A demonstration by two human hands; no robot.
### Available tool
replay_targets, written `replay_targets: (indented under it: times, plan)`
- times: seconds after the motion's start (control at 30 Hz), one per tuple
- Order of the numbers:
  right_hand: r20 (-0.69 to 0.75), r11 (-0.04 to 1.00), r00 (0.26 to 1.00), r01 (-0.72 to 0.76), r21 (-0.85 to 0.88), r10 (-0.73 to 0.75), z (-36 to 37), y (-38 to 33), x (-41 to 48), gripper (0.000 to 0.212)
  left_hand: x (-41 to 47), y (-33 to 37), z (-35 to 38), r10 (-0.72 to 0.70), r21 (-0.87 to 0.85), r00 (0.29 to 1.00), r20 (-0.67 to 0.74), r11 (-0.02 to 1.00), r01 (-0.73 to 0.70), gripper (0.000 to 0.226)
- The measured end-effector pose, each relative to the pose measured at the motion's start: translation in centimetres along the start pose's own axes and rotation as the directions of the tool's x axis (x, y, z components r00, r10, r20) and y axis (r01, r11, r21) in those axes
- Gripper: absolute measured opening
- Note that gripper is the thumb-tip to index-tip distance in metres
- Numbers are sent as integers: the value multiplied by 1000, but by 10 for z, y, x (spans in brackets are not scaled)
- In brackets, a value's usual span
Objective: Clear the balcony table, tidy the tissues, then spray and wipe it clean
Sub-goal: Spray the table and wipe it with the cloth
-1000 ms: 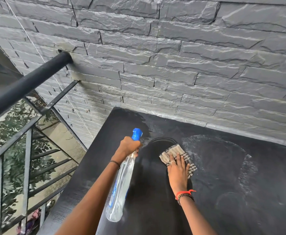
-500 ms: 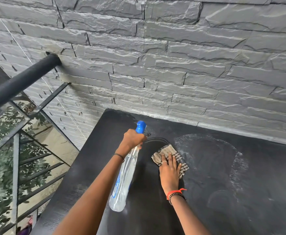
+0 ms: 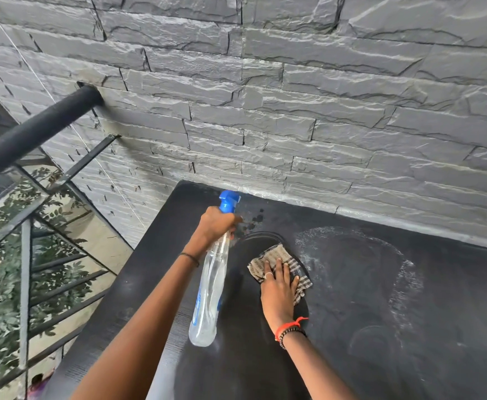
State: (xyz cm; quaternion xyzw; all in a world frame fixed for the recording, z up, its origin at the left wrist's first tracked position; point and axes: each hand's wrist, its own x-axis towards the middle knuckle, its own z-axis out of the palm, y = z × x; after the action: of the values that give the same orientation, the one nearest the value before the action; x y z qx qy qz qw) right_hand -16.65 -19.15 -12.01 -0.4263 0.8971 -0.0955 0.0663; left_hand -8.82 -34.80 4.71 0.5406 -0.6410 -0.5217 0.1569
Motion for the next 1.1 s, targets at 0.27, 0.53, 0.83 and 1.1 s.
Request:
replay_targets:
  times: [0.27, 0.53, 0.83, 1.1]
  plan:
    - [118, 956, 949, 292, 16, -292, 17, -71, 14, 52, 7, -36, -32, -72, -69, 994, -81, 995, 67, 17]
    - [182, 937, 921, 350, -6, -343, -2, -66, 103, 48, 21, -57, -54, -118, -159, 989, -88, 982, 103, 18]
    - [37, 991, 991, 132, 16, -132, 14, -63, 42, 49, 46, -67, -89, -115, -226, 988, -106, 970, 88, 24]
    - [176, 937, 921, 343, 63, -348, 20, -140, 70, 44, 50, -70, -97, -105, -213, 988, -110, 974, 80, 19]
